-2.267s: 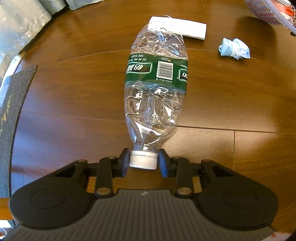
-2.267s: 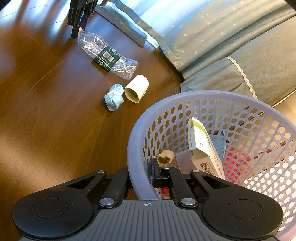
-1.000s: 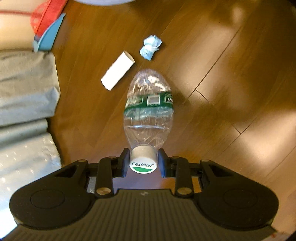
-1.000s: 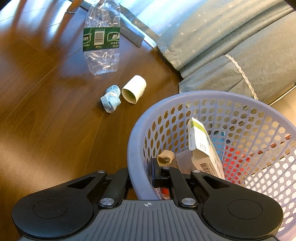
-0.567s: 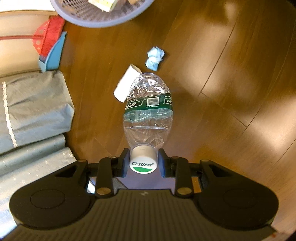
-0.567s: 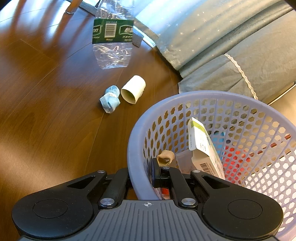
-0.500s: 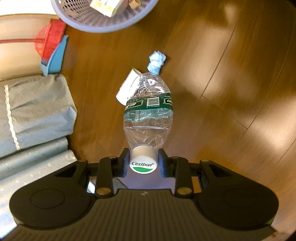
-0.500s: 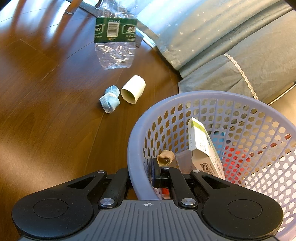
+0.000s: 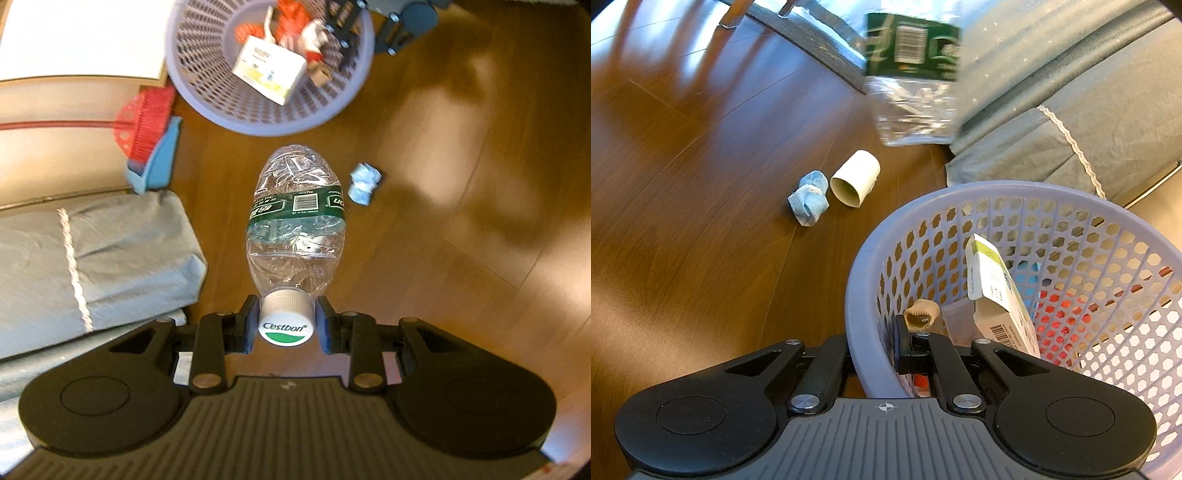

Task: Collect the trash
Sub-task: 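Lift the water bottle by its cap and drop it into the wastebasket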

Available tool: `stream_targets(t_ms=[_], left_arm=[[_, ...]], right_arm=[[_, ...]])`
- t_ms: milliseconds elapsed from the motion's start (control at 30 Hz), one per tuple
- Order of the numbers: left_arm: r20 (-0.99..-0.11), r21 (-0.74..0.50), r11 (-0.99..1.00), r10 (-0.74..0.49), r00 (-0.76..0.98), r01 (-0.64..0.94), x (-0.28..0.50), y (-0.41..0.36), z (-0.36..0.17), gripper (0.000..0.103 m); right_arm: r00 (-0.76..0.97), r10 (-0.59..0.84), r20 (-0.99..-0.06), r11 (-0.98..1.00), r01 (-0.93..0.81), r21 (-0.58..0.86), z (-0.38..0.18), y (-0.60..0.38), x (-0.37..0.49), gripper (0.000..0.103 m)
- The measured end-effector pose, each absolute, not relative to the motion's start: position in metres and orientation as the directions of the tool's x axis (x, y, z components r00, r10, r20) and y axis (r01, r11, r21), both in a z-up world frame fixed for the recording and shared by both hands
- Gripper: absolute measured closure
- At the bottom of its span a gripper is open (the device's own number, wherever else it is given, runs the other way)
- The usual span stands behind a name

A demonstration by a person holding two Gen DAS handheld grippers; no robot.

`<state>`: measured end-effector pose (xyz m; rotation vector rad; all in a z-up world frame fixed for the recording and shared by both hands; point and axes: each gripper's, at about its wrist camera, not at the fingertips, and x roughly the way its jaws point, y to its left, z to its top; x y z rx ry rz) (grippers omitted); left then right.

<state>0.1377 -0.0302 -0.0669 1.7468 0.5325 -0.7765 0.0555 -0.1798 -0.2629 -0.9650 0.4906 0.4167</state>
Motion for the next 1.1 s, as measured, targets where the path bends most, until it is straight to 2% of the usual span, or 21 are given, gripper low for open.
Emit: stream_targets(t_ms=[600,933,1100], left_arm=[[-0.703,0.703,-0.350,-0.209,0.680,0.619,0.118,-0.092,-0.038,0.076],[-0.681,0.732,-0.339,-0.357,0.639,0.590,0.129,-0.163,-0.079,0.076],[-0.685,0.727,-0.295,-0.364,0.631,0.619,0.149,-0.194,-0.120,0.072]], right_arm=[[0.819,0.113,-0.562,0.530,-0.528,-0.663,-0.260,-0.178,0.056,0.101],[0.820,0.113,-0.561,0.538,-0.525,-0.659,-0.258,-0.177,0.058,0.101],[0.820,0.112,-0.562,0.540,-0.524,-0.658,-0.257,-0.176,0.059,0.101]])
